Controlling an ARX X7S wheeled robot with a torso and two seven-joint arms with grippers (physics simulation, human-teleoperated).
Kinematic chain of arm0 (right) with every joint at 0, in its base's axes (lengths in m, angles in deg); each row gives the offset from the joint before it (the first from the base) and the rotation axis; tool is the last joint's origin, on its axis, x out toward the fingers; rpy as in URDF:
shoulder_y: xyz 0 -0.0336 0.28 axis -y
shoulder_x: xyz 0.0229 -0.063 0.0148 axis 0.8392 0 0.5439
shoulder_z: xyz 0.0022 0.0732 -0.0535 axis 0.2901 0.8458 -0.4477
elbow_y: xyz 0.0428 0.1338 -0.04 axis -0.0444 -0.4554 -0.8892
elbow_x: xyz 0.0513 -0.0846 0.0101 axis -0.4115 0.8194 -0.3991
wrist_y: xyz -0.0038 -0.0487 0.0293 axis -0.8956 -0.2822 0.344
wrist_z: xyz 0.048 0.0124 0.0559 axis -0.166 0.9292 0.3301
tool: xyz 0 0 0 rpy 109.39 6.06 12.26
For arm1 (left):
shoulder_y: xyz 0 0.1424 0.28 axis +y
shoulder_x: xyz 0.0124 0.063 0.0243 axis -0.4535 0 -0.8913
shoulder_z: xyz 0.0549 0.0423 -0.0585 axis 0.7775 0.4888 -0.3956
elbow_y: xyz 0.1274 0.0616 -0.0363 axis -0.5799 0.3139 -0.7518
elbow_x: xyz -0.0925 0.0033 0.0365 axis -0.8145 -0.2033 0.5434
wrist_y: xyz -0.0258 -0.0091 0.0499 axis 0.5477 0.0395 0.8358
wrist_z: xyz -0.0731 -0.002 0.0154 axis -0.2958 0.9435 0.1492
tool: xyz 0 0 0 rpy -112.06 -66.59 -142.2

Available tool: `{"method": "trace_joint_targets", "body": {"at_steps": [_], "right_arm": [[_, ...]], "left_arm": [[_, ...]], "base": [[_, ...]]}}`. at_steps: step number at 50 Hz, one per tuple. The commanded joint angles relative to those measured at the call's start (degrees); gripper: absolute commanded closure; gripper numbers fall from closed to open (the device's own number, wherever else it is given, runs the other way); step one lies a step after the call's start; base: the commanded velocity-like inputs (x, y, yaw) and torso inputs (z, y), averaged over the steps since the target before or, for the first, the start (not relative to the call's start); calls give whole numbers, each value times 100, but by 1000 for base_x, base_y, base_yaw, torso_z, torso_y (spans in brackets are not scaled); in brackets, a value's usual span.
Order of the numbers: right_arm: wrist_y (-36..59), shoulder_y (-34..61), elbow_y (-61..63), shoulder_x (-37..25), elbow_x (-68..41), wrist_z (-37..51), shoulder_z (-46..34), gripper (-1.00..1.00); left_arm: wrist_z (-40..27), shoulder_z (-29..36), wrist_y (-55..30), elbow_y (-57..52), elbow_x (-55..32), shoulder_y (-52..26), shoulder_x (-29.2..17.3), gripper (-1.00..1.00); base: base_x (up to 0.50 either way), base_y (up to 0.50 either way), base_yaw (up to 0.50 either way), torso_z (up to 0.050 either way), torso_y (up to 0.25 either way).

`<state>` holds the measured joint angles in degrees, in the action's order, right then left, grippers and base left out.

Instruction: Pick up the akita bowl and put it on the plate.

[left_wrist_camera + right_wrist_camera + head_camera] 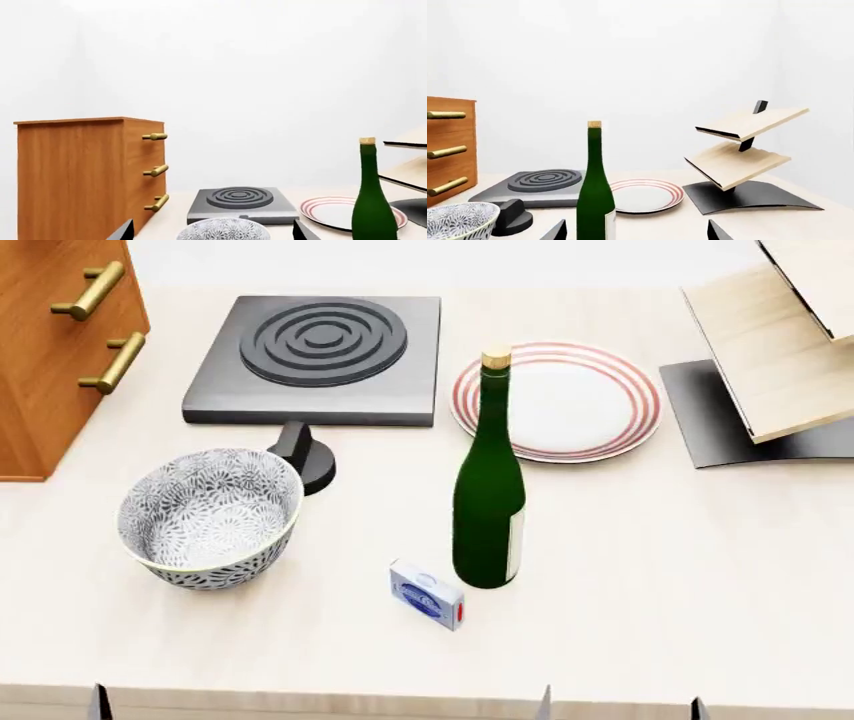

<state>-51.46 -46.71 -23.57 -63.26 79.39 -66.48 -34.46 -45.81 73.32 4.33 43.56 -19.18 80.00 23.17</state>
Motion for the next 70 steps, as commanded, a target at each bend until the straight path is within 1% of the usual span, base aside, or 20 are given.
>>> {"method": "trace_joint_targets", "body": {"at_steps": [1, 17, 21, 24, 25, 28, 34, 43, 61, 70], "right_arm": [[-250, -160, 106, -94, -8, 122, -82, -100], [-316, -135, 9, -227, -145, 243, -101, -100], [-520, -370, 170, -274, -181, 270, -78, -100], [-826, -521, 194, -274, -142, 301, -75, -100], [-860, -595, 246, -293, -143, 290, -93, -100], [-1046, -665, 232, -286, -93, 331, -99, -100], [-1316, -690, 128, -275, -64, 413, -83, -100], [-1395, -664, 34, -352, -162, 404, -146, -100], [-1233, -534, -27, -474, -309, 443, -226, -100], [-1185, -488, -54, -509, -342, 481, -260, -100]], "left_arm": [[-95, 74, 450, -307, -93, 362, -149, -100], [-253, 14, 699, -205, -212, 325, -270, -100], [-332, -49, 946, -290, -223, 473, -290, -100], [-373, -64, 1492, -249, -171, 640, -303, -100], [-384, -61, 1438, -299, -181, 703, -306, -100], [-436, -65, 1734, -278, -78, 789, -294, -100], [-447, 4, 1925, -222, 62, 849, -311, -100], [-524, 15, 2022, -156, 82, 832, -343, -100], [-629, 18, 1647, -84, -166, 559, -432, -100], [-663, 50, 1613, -22, -201, 502, -472, -100]], "base": [[0, 0, 0, 0, 0], [0, 0, 0, 0, 0], [0, 0, 0, 0, 0], [0, 0, 0, 0, 0], [0, 0, 0, 0, 0], [0, 0, 0, 0, 0], [0, 0, 0, 0, 0], [0, 0, 0, 0, 0], [0, -94, 0, 0, 0], [0, -139, 0, 0, 0]]}}
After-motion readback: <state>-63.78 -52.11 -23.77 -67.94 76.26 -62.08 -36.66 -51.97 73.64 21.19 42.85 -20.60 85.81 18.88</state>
